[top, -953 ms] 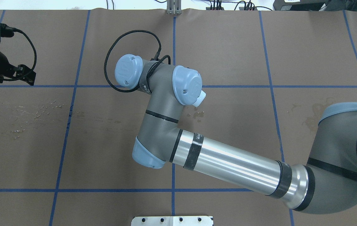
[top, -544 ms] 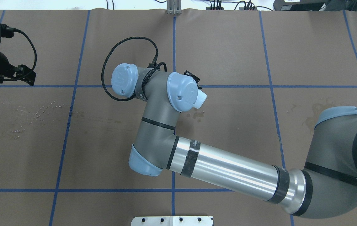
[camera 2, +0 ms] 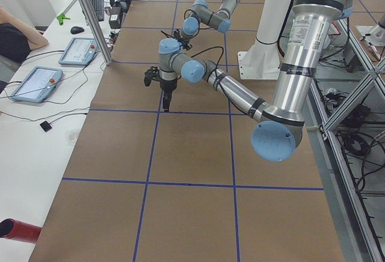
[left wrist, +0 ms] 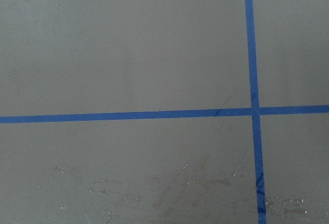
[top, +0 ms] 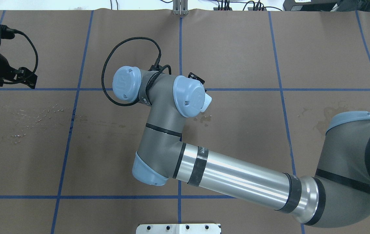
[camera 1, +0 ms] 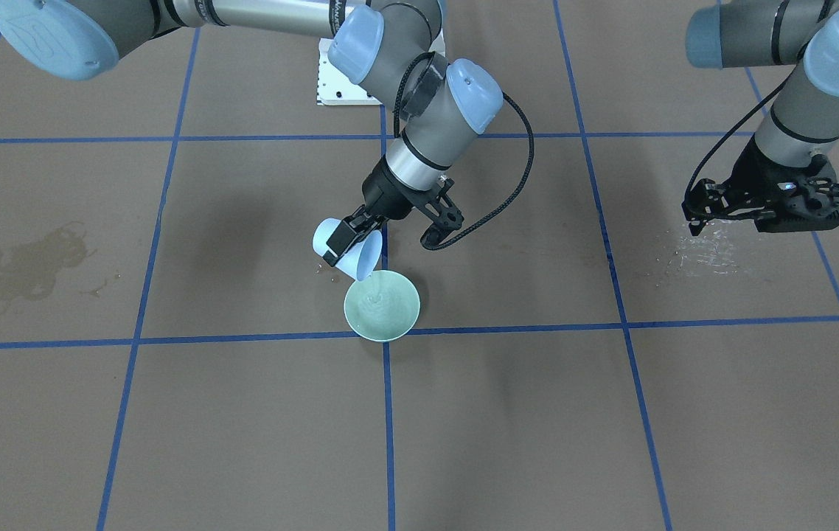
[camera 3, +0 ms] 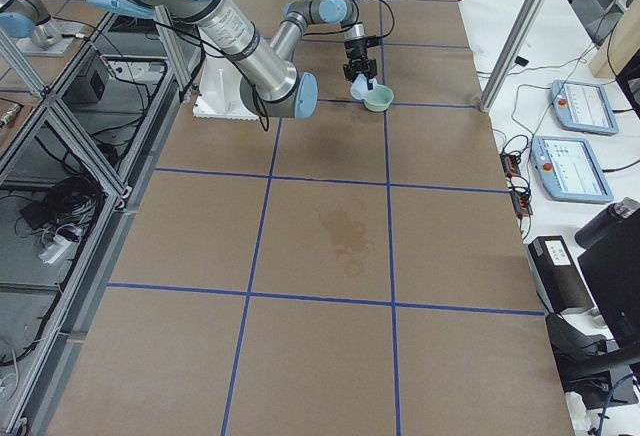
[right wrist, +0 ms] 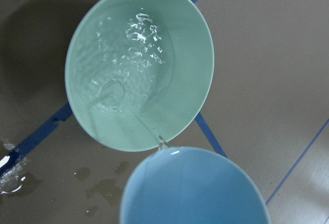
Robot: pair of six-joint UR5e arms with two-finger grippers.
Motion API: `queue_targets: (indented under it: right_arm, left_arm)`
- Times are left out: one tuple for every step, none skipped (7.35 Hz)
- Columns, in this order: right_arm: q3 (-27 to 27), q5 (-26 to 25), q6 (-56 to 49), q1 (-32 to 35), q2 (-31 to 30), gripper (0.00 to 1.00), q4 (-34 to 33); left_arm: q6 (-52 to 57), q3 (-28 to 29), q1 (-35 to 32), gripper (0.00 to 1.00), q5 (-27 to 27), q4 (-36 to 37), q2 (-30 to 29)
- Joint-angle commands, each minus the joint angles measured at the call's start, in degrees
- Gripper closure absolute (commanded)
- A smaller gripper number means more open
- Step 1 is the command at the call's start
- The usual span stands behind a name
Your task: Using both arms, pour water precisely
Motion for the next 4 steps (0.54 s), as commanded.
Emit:
queue_targets:
  right_arm:
    - [6.23,0.28,0.72,0.18,-3.43,1.0,5.68]
    - [7.29,0.37,2.11,0.7,-3.88,1.0,8.24]
    - [9.91,0.45,6.13,0.71,-6.67,1.0,13.4]
    - [12.55,0.98,10.69,0.88,-9.83,1.0,21.45]
  left_arm:
    - [-0.05,0.32,0.0,0.0,0.0,0.0,-0.09]
    - [-0.13,0.33,0.0,0.0,0.0,-0.26,-0.09]
    - [-0.31,0.33,0.0,0.0,0.0,-0.35,-0.09]
    - [-0.22,0.41,-0.09,0.0,-0.09,-0.35,-0.09]
